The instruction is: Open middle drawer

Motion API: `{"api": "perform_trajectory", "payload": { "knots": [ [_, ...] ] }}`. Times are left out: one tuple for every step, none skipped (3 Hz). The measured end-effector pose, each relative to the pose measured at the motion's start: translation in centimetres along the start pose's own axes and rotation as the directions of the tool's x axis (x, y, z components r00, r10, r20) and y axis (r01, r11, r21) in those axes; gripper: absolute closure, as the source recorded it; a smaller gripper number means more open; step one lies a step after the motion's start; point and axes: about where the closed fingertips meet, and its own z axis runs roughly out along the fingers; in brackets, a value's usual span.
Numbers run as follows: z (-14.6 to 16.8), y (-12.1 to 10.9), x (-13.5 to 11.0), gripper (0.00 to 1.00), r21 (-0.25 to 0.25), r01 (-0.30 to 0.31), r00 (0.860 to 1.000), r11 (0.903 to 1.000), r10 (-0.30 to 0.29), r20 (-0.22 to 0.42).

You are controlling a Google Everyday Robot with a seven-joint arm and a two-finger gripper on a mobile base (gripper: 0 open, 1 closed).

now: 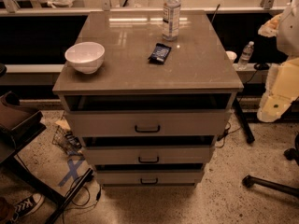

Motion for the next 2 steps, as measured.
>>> {"api": "perform_trajectory", "payload": {
  "knots": [
    [0.0,0.0,0.0,0.00,0.000,0.000,1.000,1.0000,0.000,0.000],
    [2.2,0.1,-0.1,0.00,0.026,-0.017,1.000,0.9995,0.017,-0.003]
  ]
}}
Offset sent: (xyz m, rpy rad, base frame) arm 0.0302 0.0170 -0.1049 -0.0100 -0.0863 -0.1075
